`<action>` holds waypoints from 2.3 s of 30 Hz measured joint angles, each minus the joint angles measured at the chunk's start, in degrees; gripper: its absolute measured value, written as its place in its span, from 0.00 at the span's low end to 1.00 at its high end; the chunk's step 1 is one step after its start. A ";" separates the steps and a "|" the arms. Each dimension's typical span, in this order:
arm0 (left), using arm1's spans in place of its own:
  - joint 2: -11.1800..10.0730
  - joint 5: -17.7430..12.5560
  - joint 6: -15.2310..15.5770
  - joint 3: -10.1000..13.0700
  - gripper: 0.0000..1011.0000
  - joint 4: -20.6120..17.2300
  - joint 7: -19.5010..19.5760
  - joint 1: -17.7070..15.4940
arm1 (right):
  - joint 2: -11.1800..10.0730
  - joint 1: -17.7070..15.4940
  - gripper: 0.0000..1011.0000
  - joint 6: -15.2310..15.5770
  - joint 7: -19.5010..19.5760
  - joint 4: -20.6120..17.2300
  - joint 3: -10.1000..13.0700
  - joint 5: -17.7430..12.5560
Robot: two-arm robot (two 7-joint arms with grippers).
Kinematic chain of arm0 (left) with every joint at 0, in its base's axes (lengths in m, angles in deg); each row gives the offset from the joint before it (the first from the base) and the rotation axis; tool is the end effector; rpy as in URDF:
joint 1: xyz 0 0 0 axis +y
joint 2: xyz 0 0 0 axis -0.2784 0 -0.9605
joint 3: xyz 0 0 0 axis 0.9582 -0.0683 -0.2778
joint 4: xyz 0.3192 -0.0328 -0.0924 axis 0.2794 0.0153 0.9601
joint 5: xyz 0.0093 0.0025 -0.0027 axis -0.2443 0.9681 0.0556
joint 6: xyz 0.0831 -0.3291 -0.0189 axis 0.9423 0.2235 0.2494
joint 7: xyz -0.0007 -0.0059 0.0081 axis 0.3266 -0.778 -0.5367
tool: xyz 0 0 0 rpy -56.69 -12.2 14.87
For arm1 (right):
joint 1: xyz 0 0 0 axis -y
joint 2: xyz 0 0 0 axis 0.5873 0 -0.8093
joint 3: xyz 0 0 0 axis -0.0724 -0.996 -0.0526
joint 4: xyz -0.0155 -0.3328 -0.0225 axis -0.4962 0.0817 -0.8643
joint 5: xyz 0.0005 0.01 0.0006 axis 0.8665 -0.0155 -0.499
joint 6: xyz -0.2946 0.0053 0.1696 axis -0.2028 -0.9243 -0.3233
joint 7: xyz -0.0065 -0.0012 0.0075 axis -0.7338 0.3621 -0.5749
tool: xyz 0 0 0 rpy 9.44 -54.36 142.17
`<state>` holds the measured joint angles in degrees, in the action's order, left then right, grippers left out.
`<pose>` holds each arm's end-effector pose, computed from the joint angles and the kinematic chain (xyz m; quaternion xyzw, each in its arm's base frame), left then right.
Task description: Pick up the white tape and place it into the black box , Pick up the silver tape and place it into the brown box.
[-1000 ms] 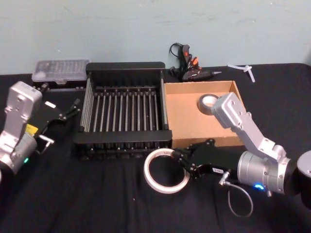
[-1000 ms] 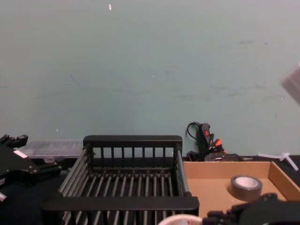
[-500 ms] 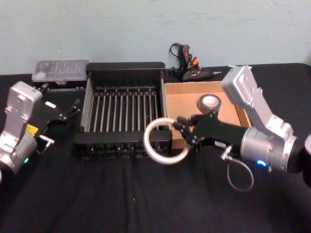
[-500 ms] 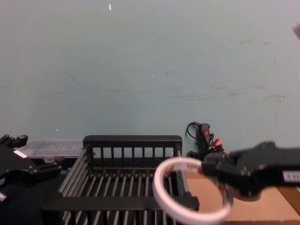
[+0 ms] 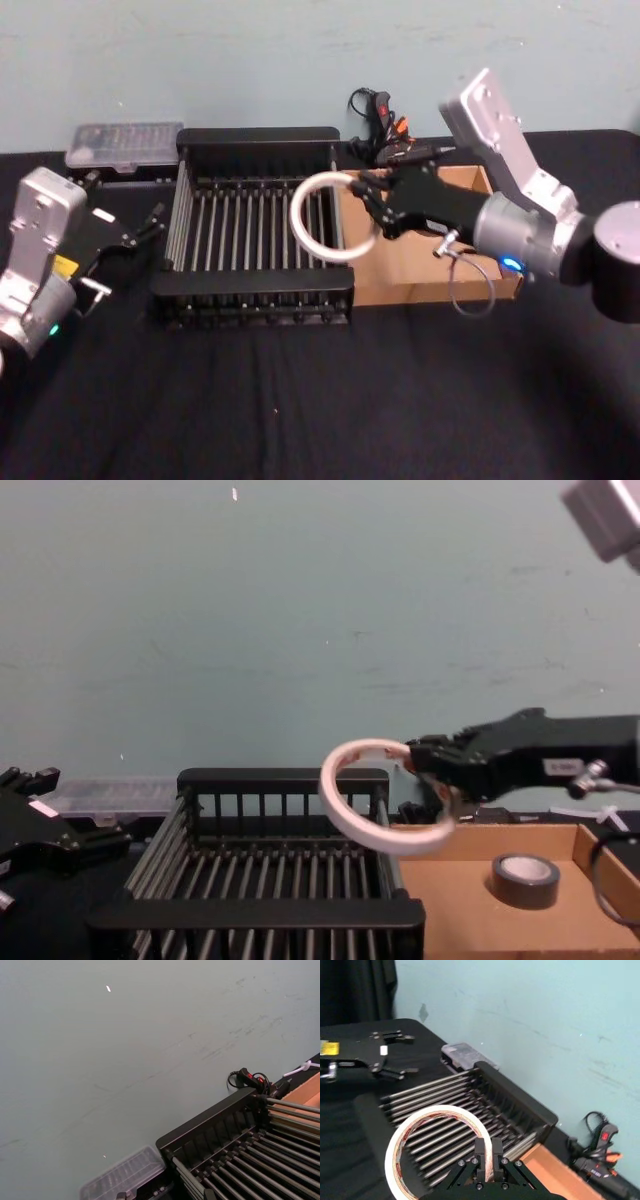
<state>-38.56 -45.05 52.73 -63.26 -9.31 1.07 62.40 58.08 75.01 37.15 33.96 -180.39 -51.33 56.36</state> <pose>0.3948 0.0994 -0.3434 0.1415 -0.1325 0.5800 0.7912 0.4327 -0.0042 -0.2359 -0.1505 -0.0536 -0.3575 0.9201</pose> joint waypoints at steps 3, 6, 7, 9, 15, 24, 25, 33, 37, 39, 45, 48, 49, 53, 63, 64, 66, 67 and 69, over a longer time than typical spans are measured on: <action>0.00 0.00 0.00 0.00 0.99 0.00 0.00 0.00 | 1.65 2.34 0.09 -0.72 0.23 3.20 -0.78 1.09; 0.00 0.00 0.00 0.00 0.99 0.00 0.00 0.00 | 3.04 4.13 0.09 -1.31 0.32 5.73 -1.35 1.84; 0.00 0.00 0.00 0.00 0.99 0.00 0.00 0.00 | 3.99 5.31 0.09 -1.73 0.33 7.54 -1.70 2.32; 0.00 0.00 0.00 0.00 0.99 0.00 0.00 0.00 | 5.34 6.91 0.09 -2.31 0.34 10.14 -2.23 2.98; 0.00 0.00 0.00 0.00 0.99 0.00 0.00 0.00 | 8.57 10.38 0.09 -3.83 0.37 16.47 -3.22 4.48; 0.00 0.00 0.00 0.00 0.99 0.00 0.00 0.00 | 13.68 14.89 0.09 -7.59 1.12 27.05 -4.53 7.60; 0.00 0.00 0.00 0.00 0.99 0.00 0.00 0.00 | 14.10 15.18 0.09 -7.88 1.14 27.90 -4.56 7.77; 0.00 0.00 0.00 0.00 0.99 0.00 0.00 0.00 | 17.75 17.72 0.09 -10.32 0.88 35.93 -4.54 8.99; 0.00 0.00 0.00 0.00 0.99 0.00 0.00 0.00 | 18.72 18.33 0.09 -10.88 0.58 38.17 -4.41 9.49; 0.00 0.00 0.00 0.00 0.99 0.00 0.00 0.00 | 19.10 18.53 0.09 -11.02 0.50 38.92 -4.30 9.76; 0.00 0.00 0.00 0.00 0.99 0.00 0.00 0.00 | 19.34 18.73 0.09 -11.15 0.48 39.49 -4.21 10.08; 0.00 0.00 0.00 0.00 0.99 0.00 0.00 0.00 | 19.27 18.73 0.09 -11.14 0.47 39.36 -4.21 10.02; 0.00 0.00 0.00 0.00 0.99 0.00 0.00 0.00 | 19.26 18.73 0.09 -11.13 0.46 39.32 -4.21 10.01; 0.00 0.00 0.00 0.00 0.99 0.00 0.00 0.00 | 19.21 18.67 0.09 -11.10 0.44 39.21 -4.22 9.96; 0.00 0.00 0.00 0.00 0.99 0.00 0.00 0.00 | 19.13 18.58 0.33 -11.02 0.43 38.99 -4.26 9.82; 0.00 0.00 0.00 0.00 0.99 0.00 0.00 0.00 | 19.11 18.57 0.37 -11.01 0.43 38.97 -4.25 9.81; 0.00 0.00 0.00 0.00 0.99 0.00 0.00 0.00 | 19.11 18.57 0.43 -11.00 0.43 38.95 -4.25 9.81; 0.00 0.00 0.00 0.00 0.99 0.00 0.00 0.00 | 19.10 18.56 0.47 -11.00 0.43 38.94 -4.26 9.80; 0.00 0.00 0.00 0.00 0.99 0.00 0.00 0.00 | 19.09 18.55 0.55 -10.99 0.43 38.93 -4.25 9.79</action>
<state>-38.56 -45.05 52.73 -63.26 -9.31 1.07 62.40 77.18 93.56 26.16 34.40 -141.46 -55.58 66.15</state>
